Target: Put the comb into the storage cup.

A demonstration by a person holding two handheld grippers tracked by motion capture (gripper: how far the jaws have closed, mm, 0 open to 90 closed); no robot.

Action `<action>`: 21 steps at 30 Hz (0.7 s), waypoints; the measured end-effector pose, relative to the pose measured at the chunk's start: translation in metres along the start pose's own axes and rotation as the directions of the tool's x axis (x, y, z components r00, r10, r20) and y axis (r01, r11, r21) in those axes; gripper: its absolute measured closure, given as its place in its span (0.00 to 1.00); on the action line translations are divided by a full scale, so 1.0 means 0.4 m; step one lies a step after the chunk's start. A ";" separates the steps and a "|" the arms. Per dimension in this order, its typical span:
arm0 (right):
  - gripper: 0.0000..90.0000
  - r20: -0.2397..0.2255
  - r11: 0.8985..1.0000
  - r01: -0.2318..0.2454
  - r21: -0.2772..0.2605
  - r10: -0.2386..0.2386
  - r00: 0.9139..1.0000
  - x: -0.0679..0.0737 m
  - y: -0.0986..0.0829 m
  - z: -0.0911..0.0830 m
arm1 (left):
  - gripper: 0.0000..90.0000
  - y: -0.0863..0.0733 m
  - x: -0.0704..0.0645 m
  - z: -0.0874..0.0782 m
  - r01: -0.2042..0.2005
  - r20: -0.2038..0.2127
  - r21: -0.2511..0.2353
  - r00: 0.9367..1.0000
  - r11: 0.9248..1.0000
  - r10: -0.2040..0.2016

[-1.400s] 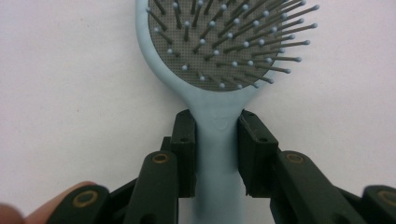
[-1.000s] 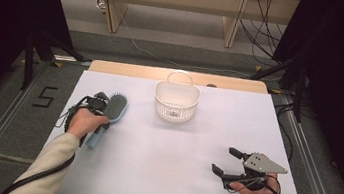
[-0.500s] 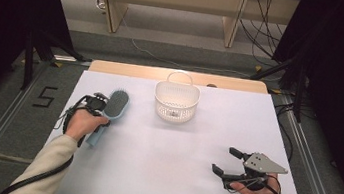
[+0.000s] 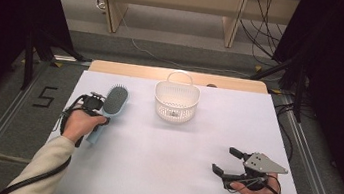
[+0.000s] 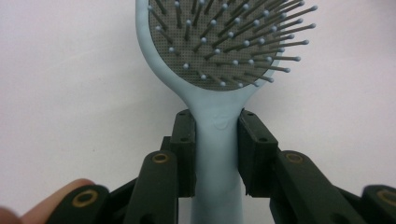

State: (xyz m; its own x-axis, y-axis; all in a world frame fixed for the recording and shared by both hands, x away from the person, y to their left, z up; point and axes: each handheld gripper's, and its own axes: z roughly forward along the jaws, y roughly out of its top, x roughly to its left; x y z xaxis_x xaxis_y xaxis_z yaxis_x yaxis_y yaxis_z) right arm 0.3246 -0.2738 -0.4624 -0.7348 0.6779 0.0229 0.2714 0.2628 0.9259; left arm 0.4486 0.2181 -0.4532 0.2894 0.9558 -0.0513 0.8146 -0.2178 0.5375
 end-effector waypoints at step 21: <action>0.17 0.000 1.000 -0.004 -0.001 0.004 1.000 -0.001 -0.001 0.001 | 0.78 0.006 -0.011 -0.019 -0.052 0.001 -0.080 0.999 0.995 0.053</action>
State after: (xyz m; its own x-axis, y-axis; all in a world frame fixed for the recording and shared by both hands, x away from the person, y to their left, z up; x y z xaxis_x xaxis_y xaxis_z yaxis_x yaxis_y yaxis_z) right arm 0.3249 -0.2739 -0.4627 -0.7336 0.6791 0.0267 0.2738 0.2593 0.9262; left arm 0.4452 0.2147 -0.4452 0.3325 0.9428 -0.0238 0.7557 -0.2512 0.6049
